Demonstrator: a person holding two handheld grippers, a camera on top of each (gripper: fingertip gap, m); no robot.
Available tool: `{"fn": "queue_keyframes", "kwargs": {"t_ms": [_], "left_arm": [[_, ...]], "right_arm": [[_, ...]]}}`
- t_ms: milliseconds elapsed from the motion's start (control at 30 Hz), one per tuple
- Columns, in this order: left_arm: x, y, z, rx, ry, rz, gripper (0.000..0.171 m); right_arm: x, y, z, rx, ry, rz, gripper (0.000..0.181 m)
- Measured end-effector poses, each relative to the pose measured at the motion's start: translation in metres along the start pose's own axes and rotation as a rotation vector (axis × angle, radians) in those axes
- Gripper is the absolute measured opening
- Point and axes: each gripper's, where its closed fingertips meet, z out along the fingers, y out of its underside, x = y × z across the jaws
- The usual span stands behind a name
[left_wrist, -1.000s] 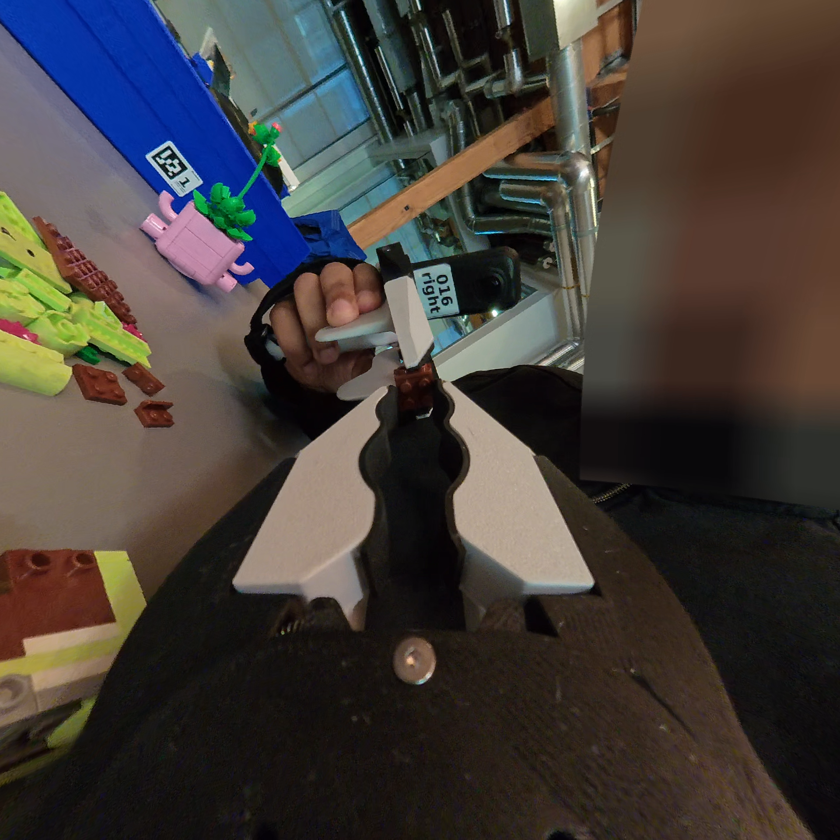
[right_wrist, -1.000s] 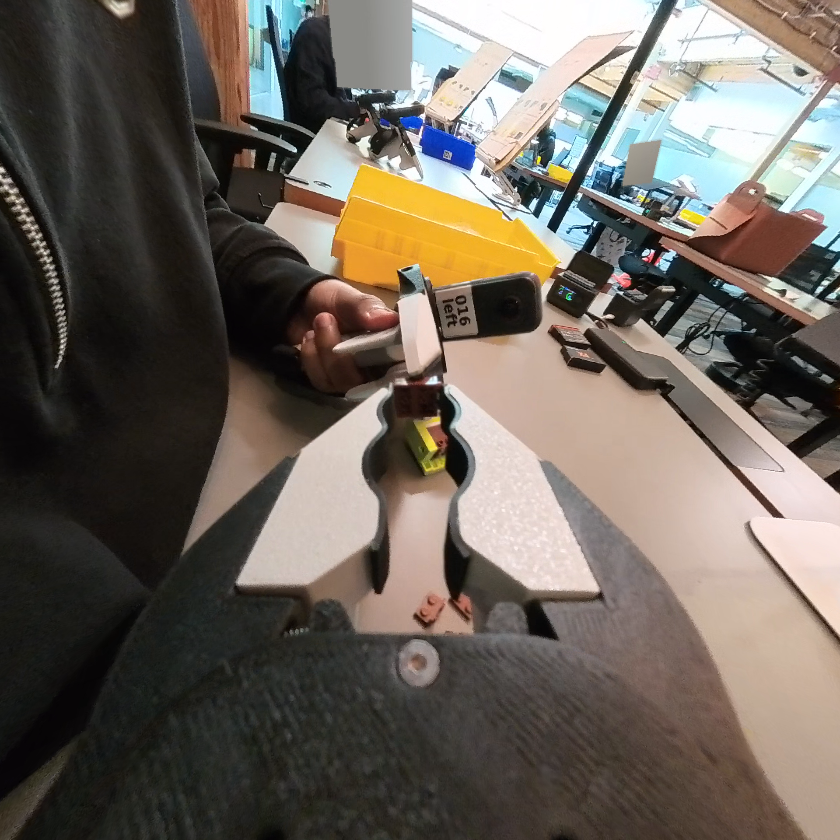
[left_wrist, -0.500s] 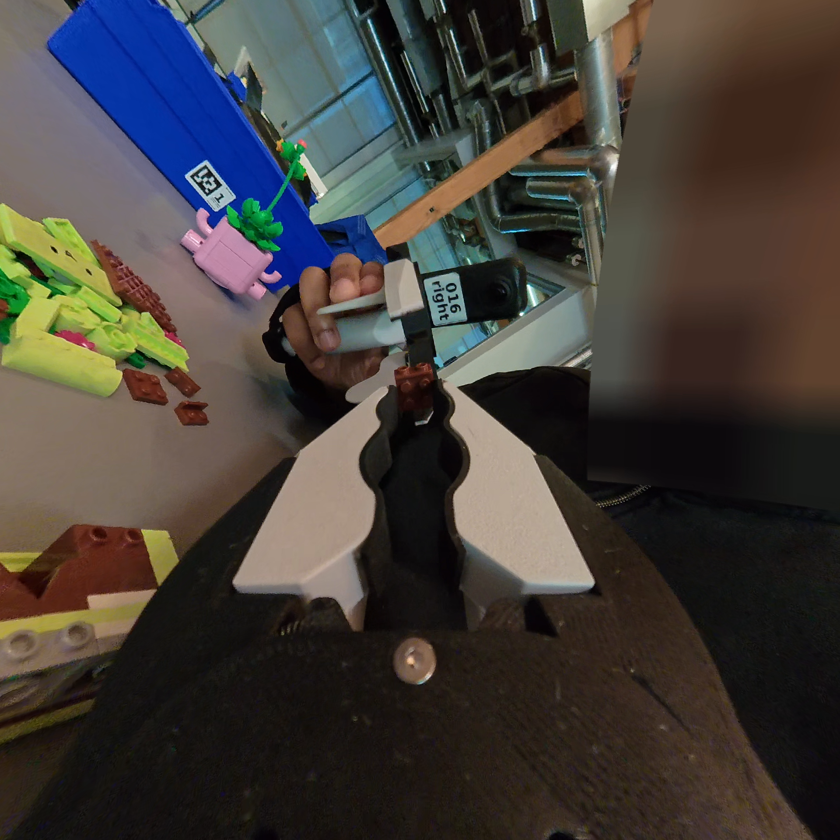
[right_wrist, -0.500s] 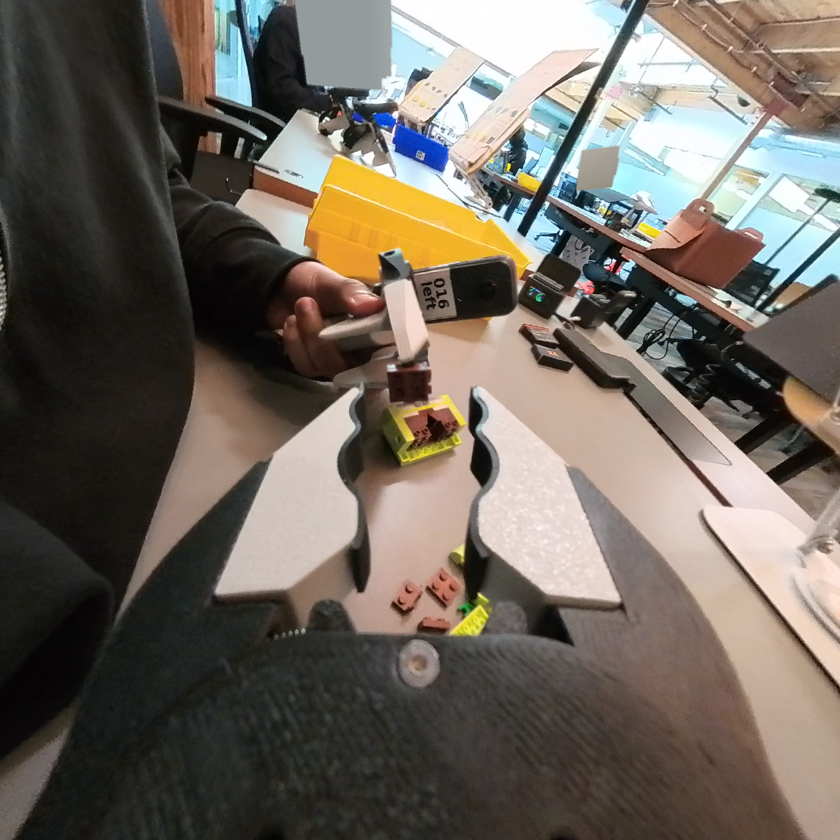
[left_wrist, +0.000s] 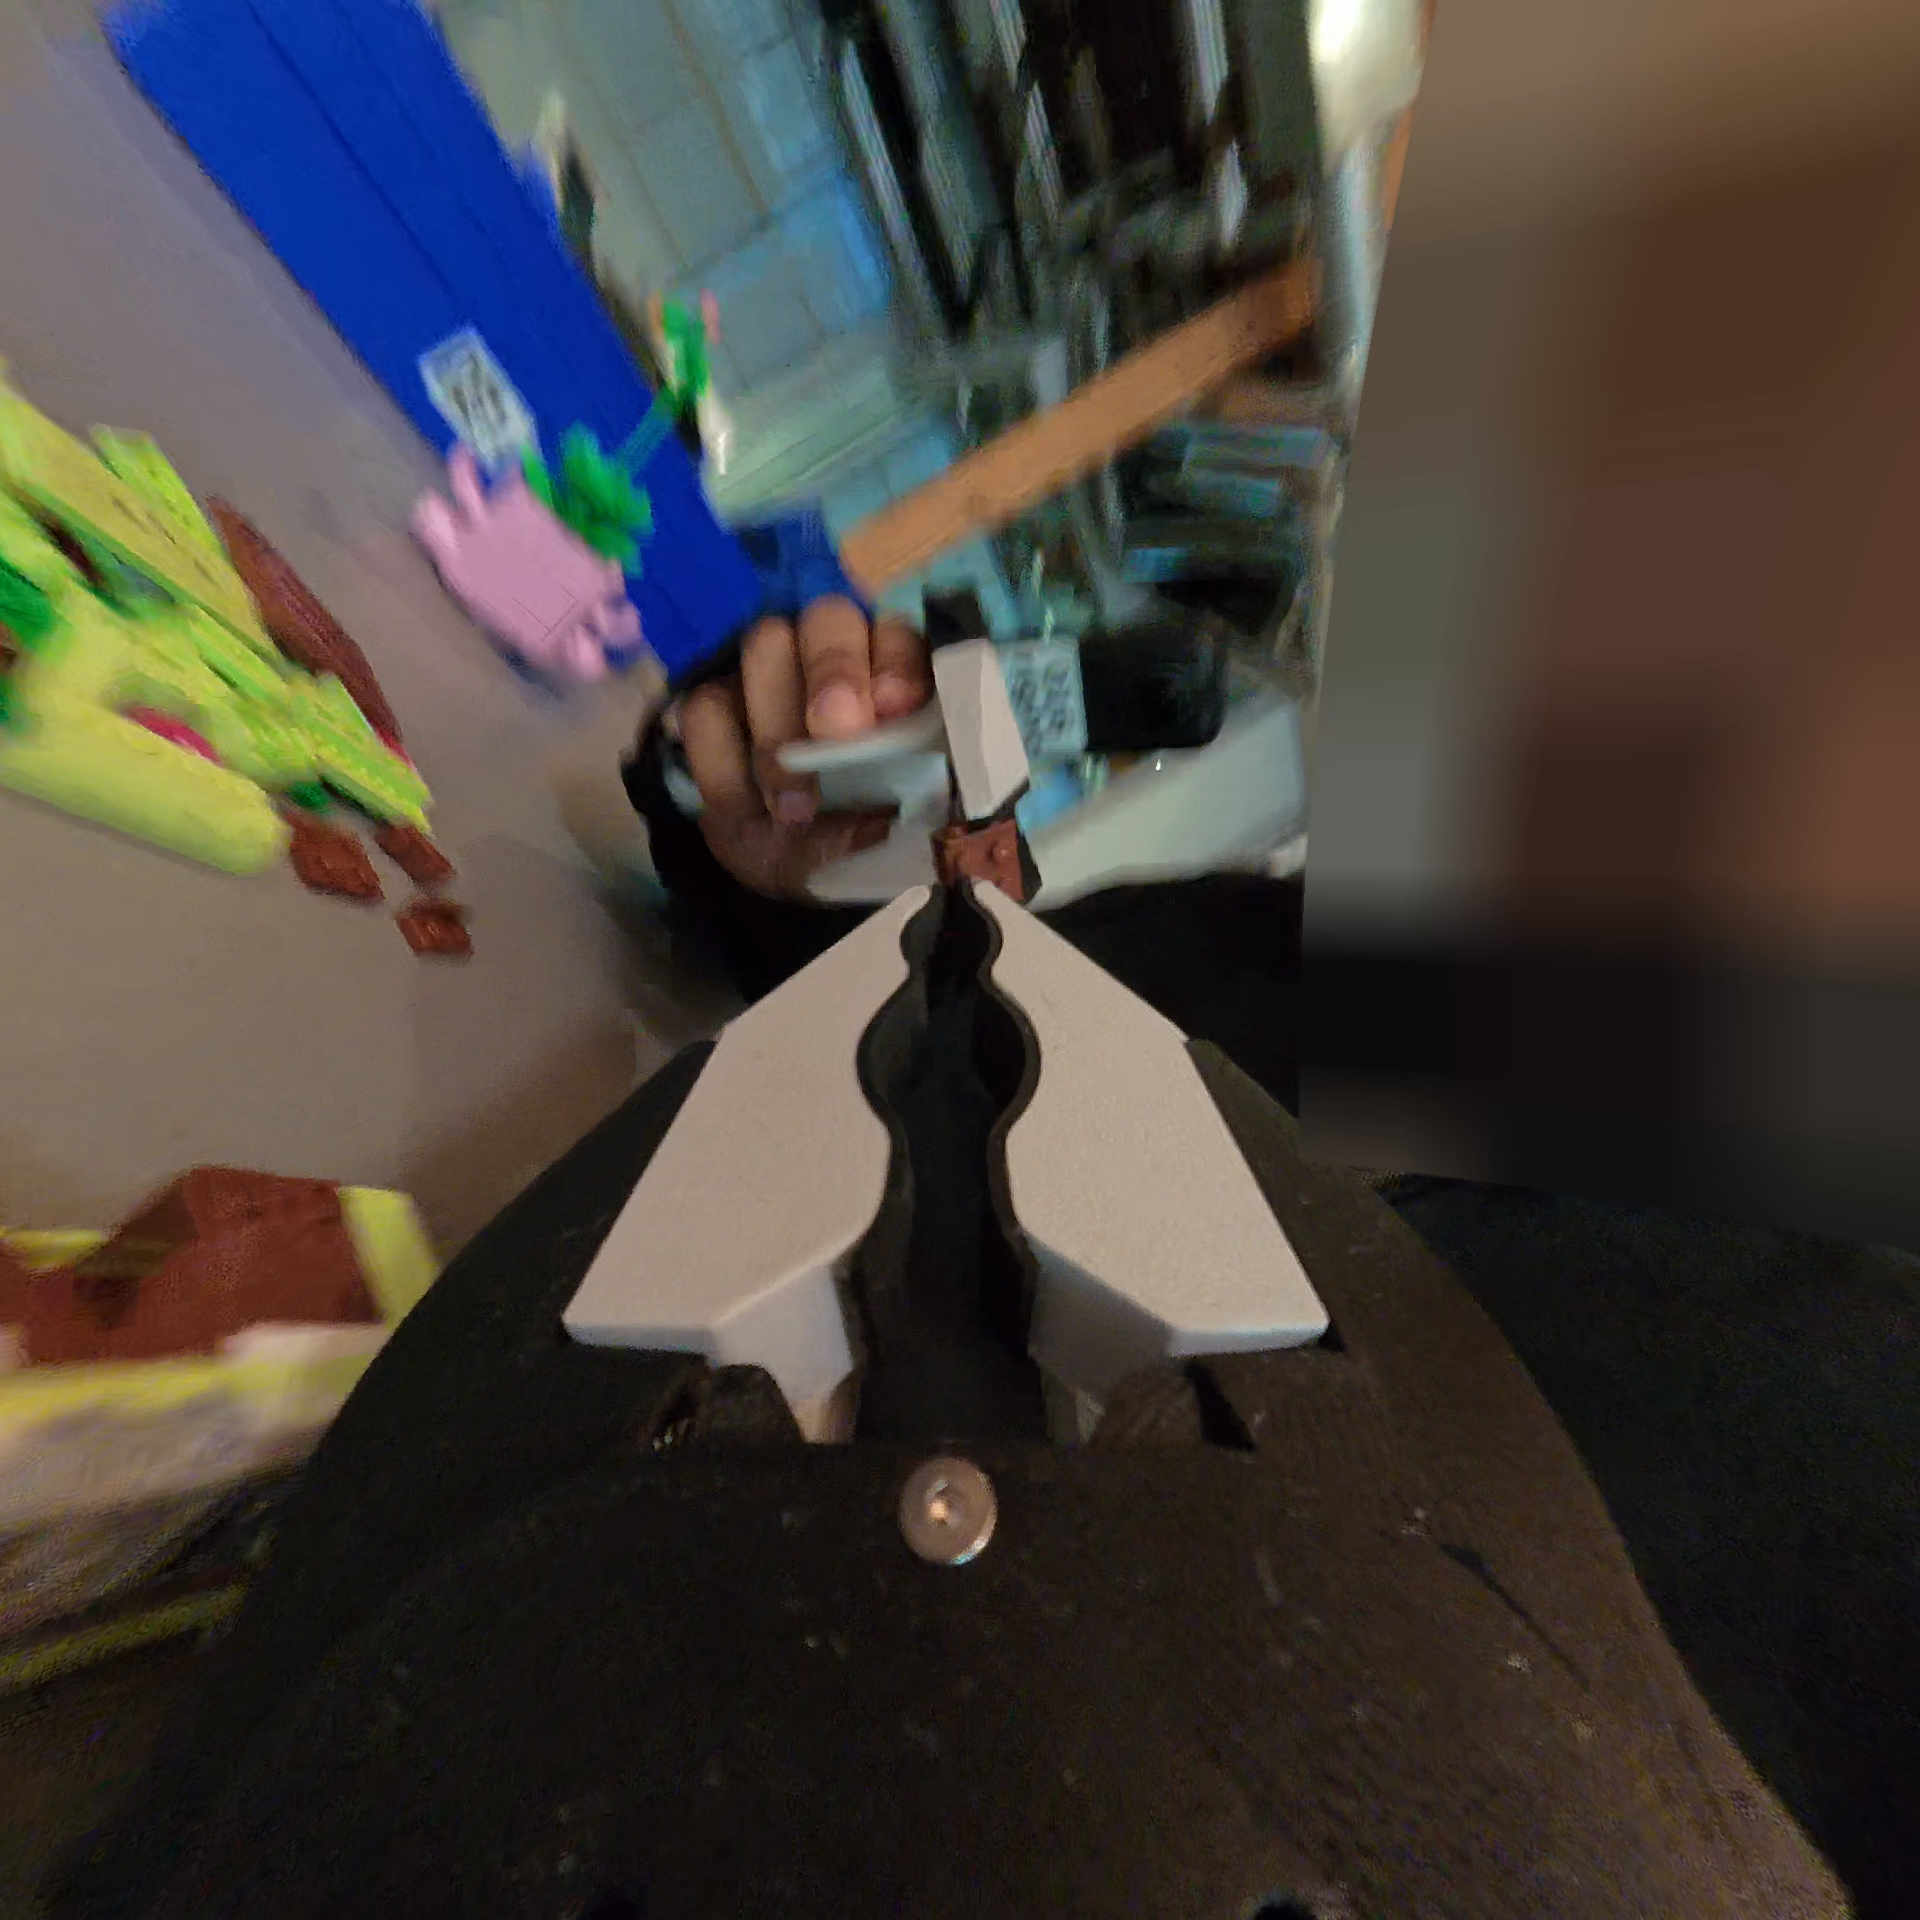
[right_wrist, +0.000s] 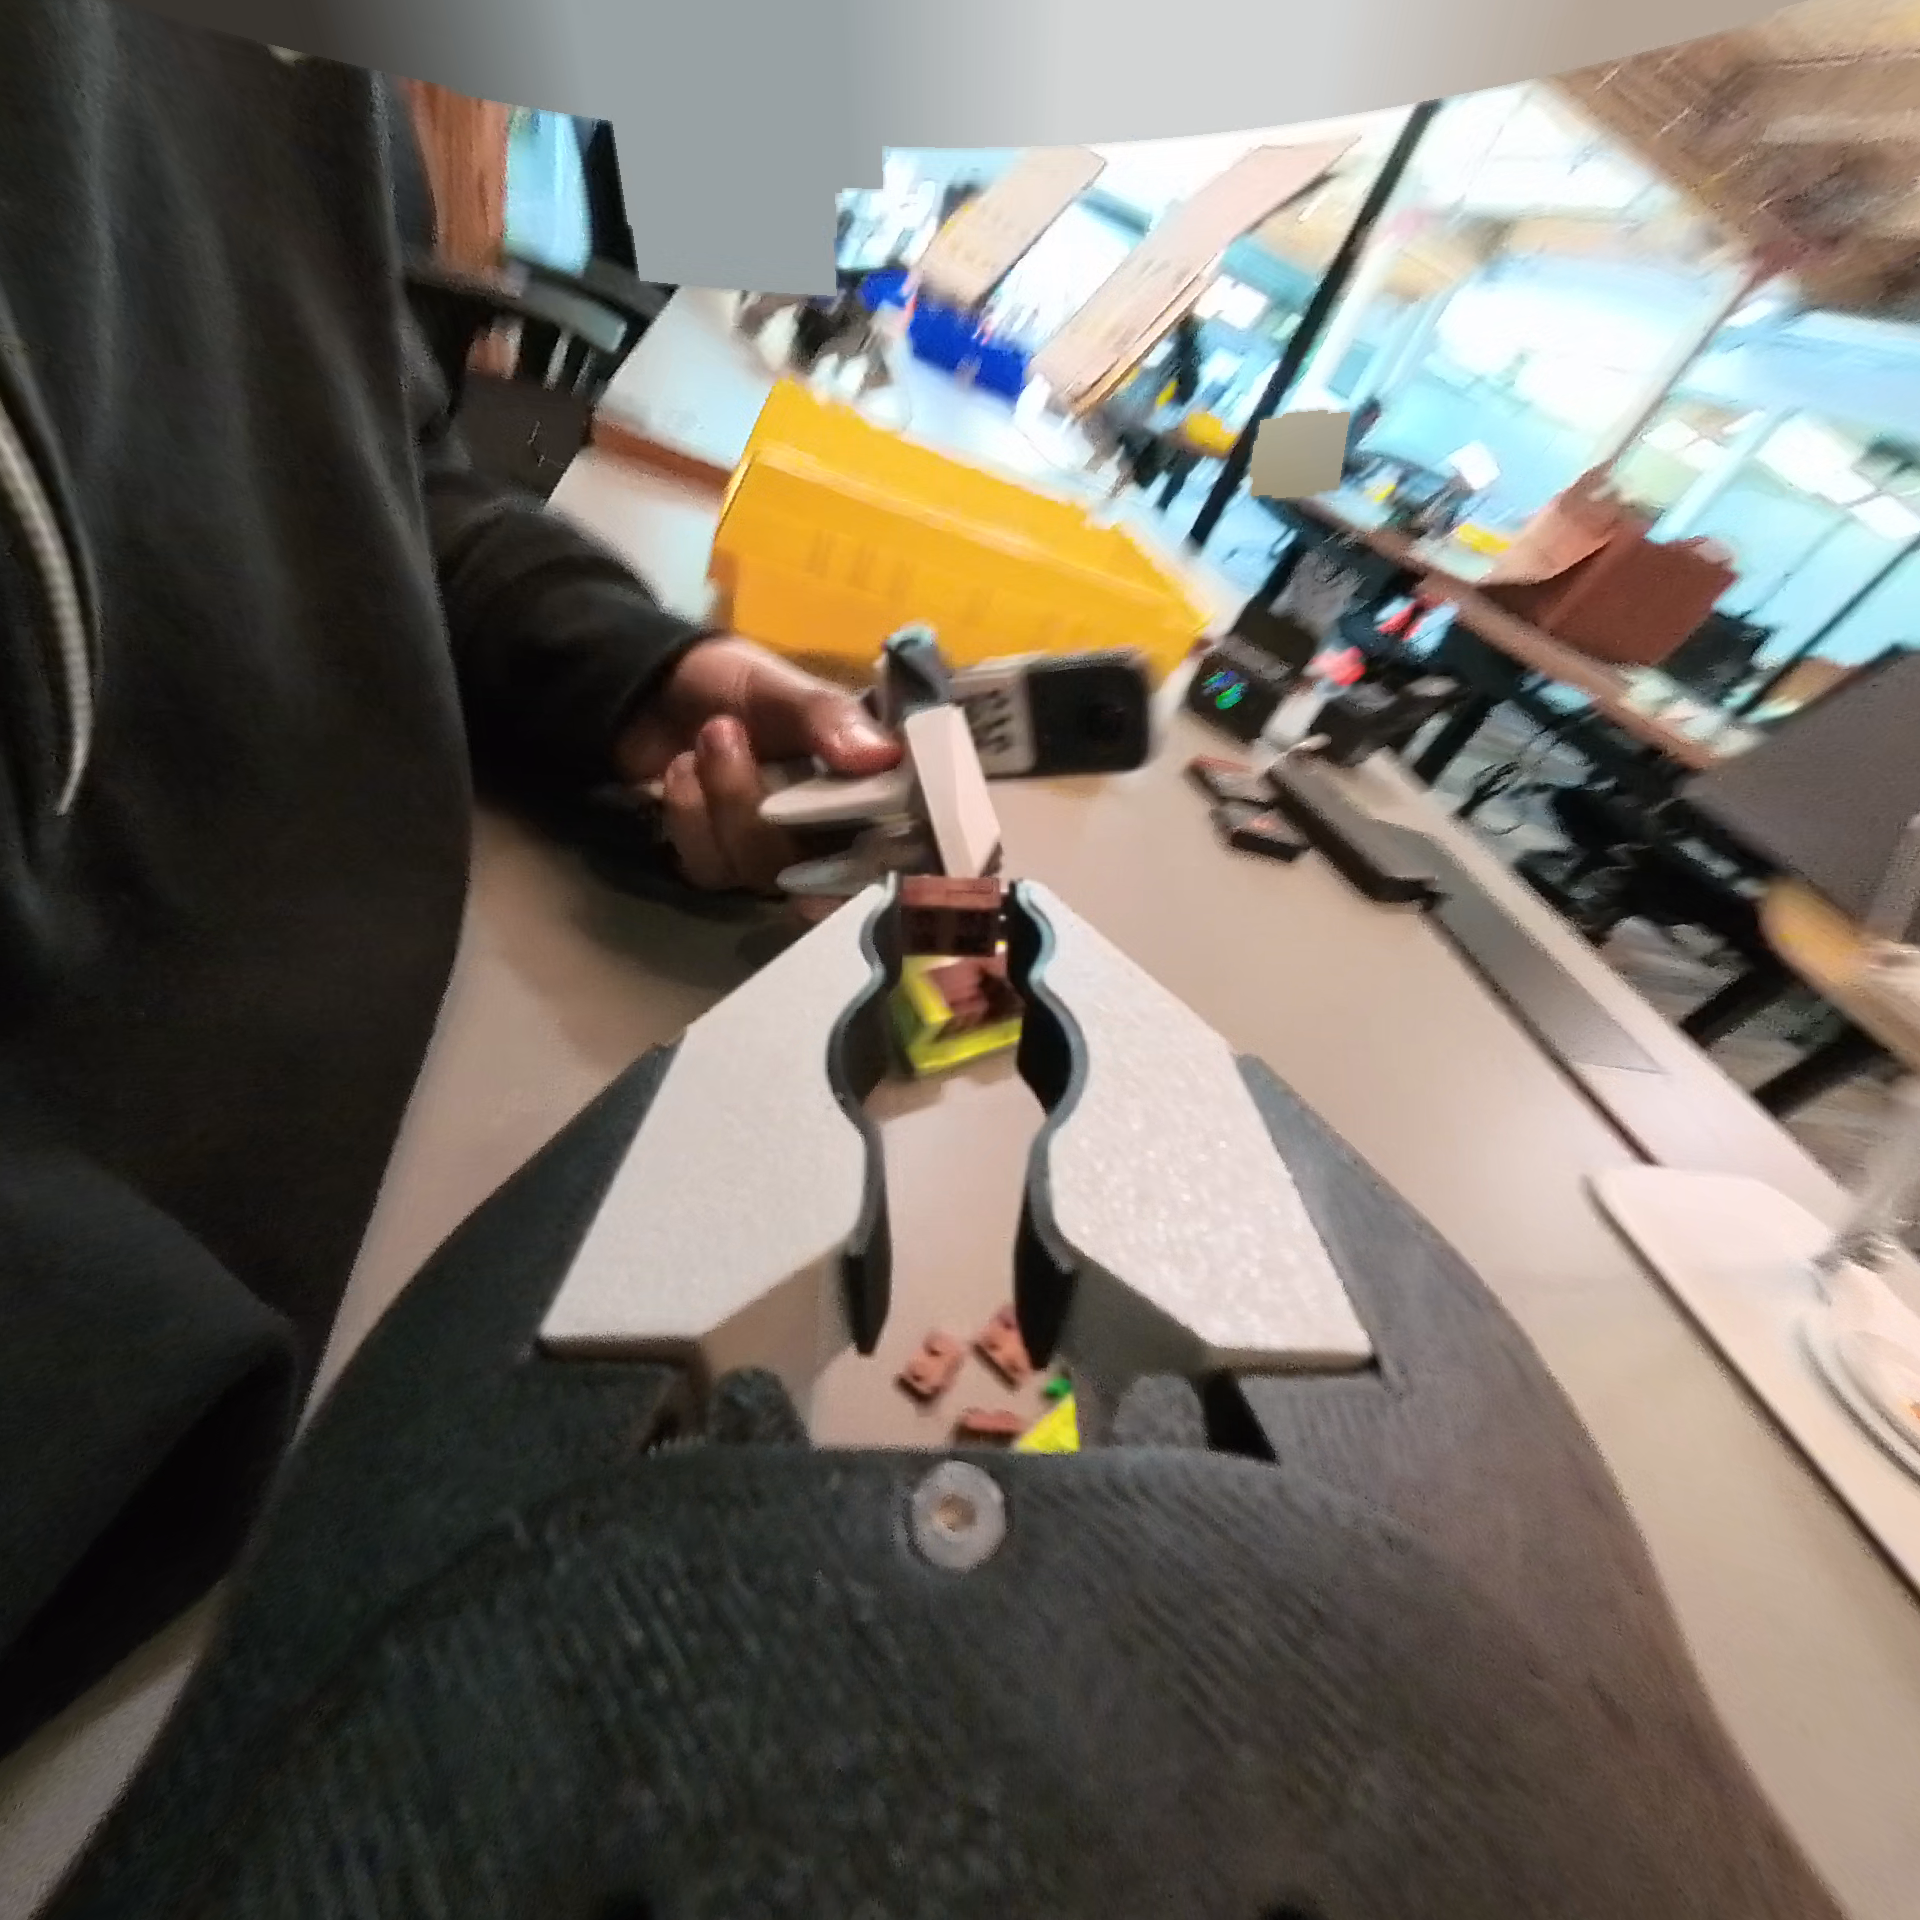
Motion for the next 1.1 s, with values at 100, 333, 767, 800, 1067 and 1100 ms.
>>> {"fn": "queue_keyframes", "kwargs": {"t_ms": [100, 333, 767, 800, 1067, 1100], "left_arm": [[-0.016, -0.031, -0.036, 0.124, -0.142, 0.068, 0.000], [-0.007, -0.006, -0.003, -0.005, -0.166, 0.194, 0.022], [-0.012, 0.004, 0.006, -0.050, -0.217, 0.203, 0.013], [-0.013, 0.004, 0.006, -0.051, -0.225, 0.208, 0.012], [-0.015, 0.007, 0.007, -0.078, -0.276, 0.282, 0.012], [-0.015, 0.006, 0.006, -0.080, -0.286, 0.299, 0.011]], "right_arm": [[0.026, -0.004, -0.027, 0.055, 0.048, 0.095, 0.018], [0.008, 0.015, -0.004, -0.068, 0.026, 0.008, 0.018], [-0.001, 0.020, 0.011, -0.130, 0.077, -0.177, 0.018], [0.000, 0.020, 0.011, -0.137, 0.085, -0.187, 0.018], [0.003, 0.022, 0.011, -0.143, 0.104, -0.188, 0.020], [0.003, 0.022, 0.011, -0.140, 0.099, -0.172, 0.025]]}}
